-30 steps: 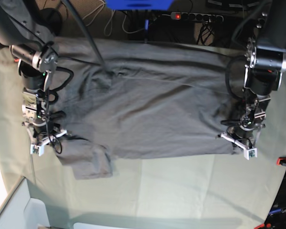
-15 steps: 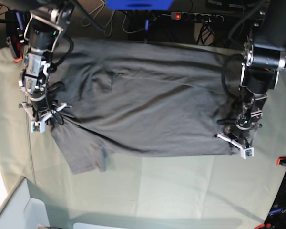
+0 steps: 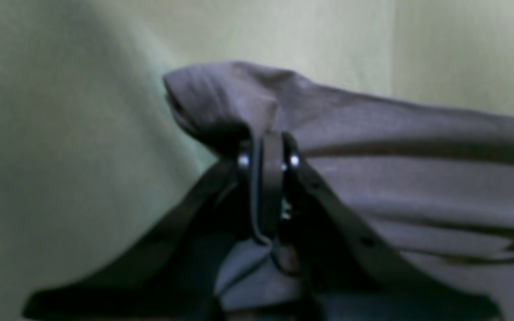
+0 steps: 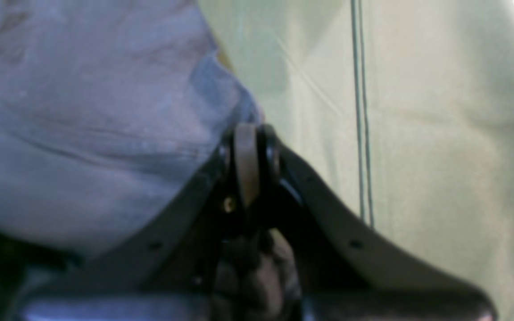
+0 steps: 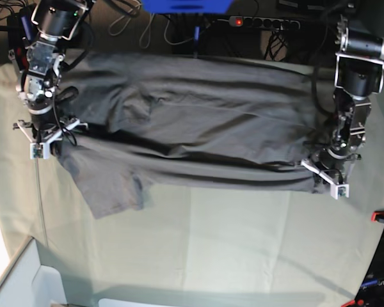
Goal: Layout the t-shirt on the table in an organized manner, then fold the t-shirt properly
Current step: 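Lift the grasped fabric with both grippers and fold it toward the held edge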
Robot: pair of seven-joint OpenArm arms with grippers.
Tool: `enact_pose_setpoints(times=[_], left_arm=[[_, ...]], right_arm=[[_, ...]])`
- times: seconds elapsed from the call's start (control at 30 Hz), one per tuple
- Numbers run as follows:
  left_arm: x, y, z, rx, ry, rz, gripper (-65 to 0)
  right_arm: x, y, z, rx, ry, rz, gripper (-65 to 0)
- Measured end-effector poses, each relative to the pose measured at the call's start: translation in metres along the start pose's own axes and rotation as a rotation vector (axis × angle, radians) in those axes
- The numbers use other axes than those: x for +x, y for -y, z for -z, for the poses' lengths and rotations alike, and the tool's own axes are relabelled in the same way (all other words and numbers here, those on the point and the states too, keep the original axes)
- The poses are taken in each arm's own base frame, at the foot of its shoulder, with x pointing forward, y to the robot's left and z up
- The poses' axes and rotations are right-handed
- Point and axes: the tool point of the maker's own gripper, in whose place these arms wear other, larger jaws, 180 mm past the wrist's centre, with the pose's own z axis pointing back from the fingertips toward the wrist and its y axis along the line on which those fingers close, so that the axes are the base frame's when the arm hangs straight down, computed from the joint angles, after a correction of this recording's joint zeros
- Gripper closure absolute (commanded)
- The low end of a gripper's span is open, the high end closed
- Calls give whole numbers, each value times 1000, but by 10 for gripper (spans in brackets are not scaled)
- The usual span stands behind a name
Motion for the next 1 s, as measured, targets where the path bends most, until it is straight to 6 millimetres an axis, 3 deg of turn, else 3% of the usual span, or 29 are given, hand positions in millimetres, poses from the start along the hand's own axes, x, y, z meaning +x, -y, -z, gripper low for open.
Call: enact_pose_setpoints(times=[0.1,0.23,0.3,0.43,0.5,0.63,0.83,1.0], left_arm=[[3,-8,-7,17,30,-50,-2],[-8,-12,-9,28,3,-53,-22],[-8,-12,-9,27,3,-53,-65],[-14,-11,-10,25,-35,-54,-233],[-16,-12,-10,29,-46,-59,-294],[-16,-8,-9,27,-39,-63,-270],[-15,-7,-9,28,-39,-65,-267],[-14,-9,-9,32,-43,-65,-267]], right_arm=[[-12,-1,-5,4,-26,-1,0],[-15,-2,-6,6,-37,-4,-10],[-13,-4,-5,16,-32,-4,-73],[-13,-23,-8,140,-40,-29,-242],[-5,-30,-14,190,-18,-51,-307],[28,-25,-23,177,63,-100,-373],[62,-38,-14,185,143,-79,-375],[55,-51,24,244,44,-33,-374]])
